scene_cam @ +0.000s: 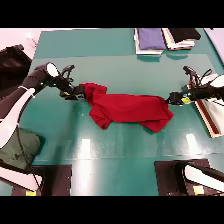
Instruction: Fold the shirts.
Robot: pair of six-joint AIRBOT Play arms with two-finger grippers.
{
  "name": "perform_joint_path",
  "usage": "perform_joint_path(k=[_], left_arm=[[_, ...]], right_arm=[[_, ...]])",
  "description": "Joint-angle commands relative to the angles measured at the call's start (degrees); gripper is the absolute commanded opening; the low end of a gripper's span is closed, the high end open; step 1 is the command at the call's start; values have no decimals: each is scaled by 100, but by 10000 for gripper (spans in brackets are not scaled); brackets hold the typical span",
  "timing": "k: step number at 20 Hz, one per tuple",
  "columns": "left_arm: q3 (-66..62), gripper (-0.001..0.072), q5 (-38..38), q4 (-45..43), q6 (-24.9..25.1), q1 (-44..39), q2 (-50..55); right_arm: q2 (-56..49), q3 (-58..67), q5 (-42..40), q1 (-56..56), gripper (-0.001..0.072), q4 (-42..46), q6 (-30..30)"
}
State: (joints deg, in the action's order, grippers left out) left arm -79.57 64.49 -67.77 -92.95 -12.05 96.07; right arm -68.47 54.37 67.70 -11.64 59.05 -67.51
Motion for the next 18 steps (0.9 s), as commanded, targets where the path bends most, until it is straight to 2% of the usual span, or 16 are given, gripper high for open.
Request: perform_joint_path(k=[1,6,7,10,11,14,18], left_arm=[[0,560,-221,636,39,-4,387],[-2,558,-498,1040,151,-17,442],[-2,508,-555,1043,151,-17,442],[-9,71,-664,1043,153,-15,439],[-52,23,-658,1040,162,-15,437],[-468,22,-660,863,350,-2,114],[-1622,23,-651,-369,345,-2,-1145]], right_arm=[[35,190,15,249,20,9,-2],[35,404,-22,415,19,7,-68],[37,466,-11,415,20,11,-111],[37,739,70,398,20,17,-166],[37,837,96,398,20,17,-168],[37,1244,232,398,20,120,-168],[74,2433,610,216,20,114,-168]])
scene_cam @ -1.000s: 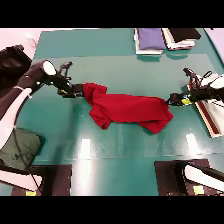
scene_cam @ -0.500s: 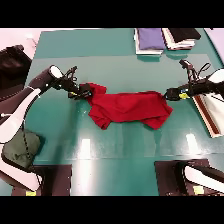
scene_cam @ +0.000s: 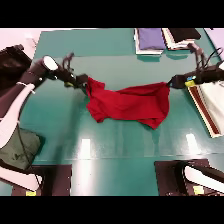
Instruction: Fold the shirts.
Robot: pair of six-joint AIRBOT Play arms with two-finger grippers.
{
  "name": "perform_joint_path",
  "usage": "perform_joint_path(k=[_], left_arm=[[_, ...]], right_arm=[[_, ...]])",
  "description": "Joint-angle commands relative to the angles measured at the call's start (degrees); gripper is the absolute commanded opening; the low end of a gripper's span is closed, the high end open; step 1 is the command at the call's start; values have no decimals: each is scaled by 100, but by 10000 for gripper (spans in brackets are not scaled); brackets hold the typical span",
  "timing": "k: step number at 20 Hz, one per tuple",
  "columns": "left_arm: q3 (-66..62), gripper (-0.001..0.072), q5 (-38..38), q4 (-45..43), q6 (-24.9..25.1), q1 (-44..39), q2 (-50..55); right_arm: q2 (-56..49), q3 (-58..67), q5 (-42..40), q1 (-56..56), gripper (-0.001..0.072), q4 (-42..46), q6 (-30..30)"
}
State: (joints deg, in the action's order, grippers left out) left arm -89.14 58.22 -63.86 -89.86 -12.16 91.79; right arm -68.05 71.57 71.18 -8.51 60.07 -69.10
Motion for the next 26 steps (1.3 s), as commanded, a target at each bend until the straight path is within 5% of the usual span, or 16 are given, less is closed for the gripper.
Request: perform_joint_path(k=[1,5,14,19,26], left_arm=[[-973,23,-17,-1071,39,9,-1121],[-1867,23,-39,-1878,37,9,-2671],[-2142,22,-966,-2026,35,7,-4765],[-2339,21,-994,-2527,35,7,-4651],[-2334,23,754,-3130,33,7,-2566]], right_arm=[[107,1073,299,-164,19,7,-9],[675,2330,254,-461,20,2,-9],[1565,4251,496,-1631,18,-2,-433],[1274,4979,743,-1845,17,-39,-649],[118,4433,1049,-1099,17,26,-780]])
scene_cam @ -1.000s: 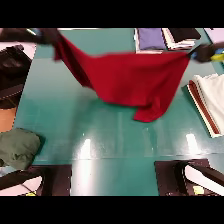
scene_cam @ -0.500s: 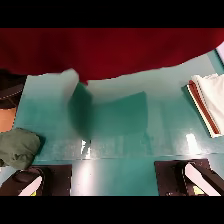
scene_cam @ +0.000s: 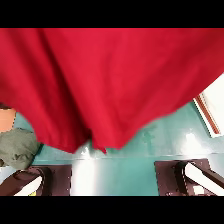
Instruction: Fold the shirts.
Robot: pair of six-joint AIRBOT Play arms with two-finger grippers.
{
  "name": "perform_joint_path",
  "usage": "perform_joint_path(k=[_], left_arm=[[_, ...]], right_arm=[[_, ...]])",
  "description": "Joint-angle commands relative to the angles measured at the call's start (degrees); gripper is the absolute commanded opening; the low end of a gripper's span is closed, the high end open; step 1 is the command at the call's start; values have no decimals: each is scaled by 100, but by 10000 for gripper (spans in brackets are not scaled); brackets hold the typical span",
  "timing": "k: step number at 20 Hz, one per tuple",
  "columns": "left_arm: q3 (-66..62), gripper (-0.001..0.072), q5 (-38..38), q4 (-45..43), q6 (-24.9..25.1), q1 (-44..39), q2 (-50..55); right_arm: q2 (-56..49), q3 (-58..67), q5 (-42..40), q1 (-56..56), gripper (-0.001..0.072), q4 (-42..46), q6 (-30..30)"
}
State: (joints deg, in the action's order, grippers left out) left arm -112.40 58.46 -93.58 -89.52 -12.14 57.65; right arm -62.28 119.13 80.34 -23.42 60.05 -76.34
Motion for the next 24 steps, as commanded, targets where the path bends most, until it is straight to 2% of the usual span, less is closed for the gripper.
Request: perform_joint_path(k=[1,4,8,11,12,13,14,17,19,21,24], left_arm=[[-9,23,890,-125,-2,7,1331],[-9,23,1058,-59,-4,7,2723],[-9,23,837,-33,-4,7,3991],[-2,25,841,-39,-4,7,4367],[-2,107,848,-44,0,7,4376],[-17,418,846,-48,-2,33,4360],[-28,540,892,-33,-4,101,4321],[-42,540,1478,24,-9,457,4085],[74,540,1954,433,-2,807,3816],[570,540,2135,828,7,1110,3399],[2236,540,1967,1003,151,1303,2417]], right_arm=[[-658,-686,109,640,17,214,-59],[-1440,-1578,13,1329,17,1182,-149],[-2527,-1998,-555,1685,19,1161,-238],[-3073,-1963,-682,1825,19,1147,-238],[-3213,-1873,-645,1851,36,1141,-236],[-3316,-1751,-597,1869,208,1143,-234],[-3383,-1593,-542,1869,368,1141,-234],[-3331,-1274,-109,1718,369,1019,-223],[-3049,-1613,142,1462,369,737,-101],[-2592,-2435,192,1169,368,706,-50],[-1746,-4177,122,616,369,699,107]])
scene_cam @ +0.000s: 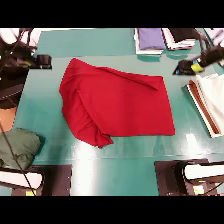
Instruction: Fold the shirts.
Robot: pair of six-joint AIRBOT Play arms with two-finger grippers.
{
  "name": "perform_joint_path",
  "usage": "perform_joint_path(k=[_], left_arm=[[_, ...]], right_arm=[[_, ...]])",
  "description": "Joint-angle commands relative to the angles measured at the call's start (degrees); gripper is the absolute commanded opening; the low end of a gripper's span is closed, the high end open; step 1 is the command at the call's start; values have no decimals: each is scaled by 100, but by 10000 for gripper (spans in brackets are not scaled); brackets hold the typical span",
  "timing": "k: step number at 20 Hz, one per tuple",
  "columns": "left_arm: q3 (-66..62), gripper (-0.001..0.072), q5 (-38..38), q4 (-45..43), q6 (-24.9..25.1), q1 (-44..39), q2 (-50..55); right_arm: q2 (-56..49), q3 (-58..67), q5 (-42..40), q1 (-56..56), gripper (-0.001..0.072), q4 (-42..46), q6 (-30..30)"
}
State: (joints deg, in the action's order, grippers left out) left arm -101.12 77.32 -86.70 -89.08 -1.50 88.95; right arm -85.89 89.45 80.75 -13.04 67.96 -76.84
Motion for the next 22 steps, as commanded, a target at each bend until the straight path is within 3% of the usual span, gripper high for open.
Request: perform_joint_path(k=[1,3,4,8,13,16,18,19,22], left_arm=[[1781,540,-87,317,105,236,-1078],[3187,540,-496,470,103,236,-1823],[3847,541,-632,654,94,236,-2159],[5591,541,-813,1596,109,236,-2955],[6059,541,-938,1814,109,236,-3104],[6070,541,-940,1864,107,236,-3102],[6072,541,-940,1993,107,229,-3097],[6072,541,-942,2124,118,229,-3097],[6072,541,-981,2304,229,229,-3097]], right_arm=[[855,-1784,87,-619,369,-92,195],[1270,-2911,83,-1027,483,-96,238],[1429,-3425,81,-1237,505,-94,243],[1655,-4756,44,-1779,504,-98,350],[1655,-5340,-258,-1587,497,-105,354],[1655,-5346,-442,-1110,417,-109,352],[1655,-5346,-584,-748,106,-96,367],[1655,-5346,-621,-592,20,-96,396],[1655,-5346,-697,-236,20,-96,387]])
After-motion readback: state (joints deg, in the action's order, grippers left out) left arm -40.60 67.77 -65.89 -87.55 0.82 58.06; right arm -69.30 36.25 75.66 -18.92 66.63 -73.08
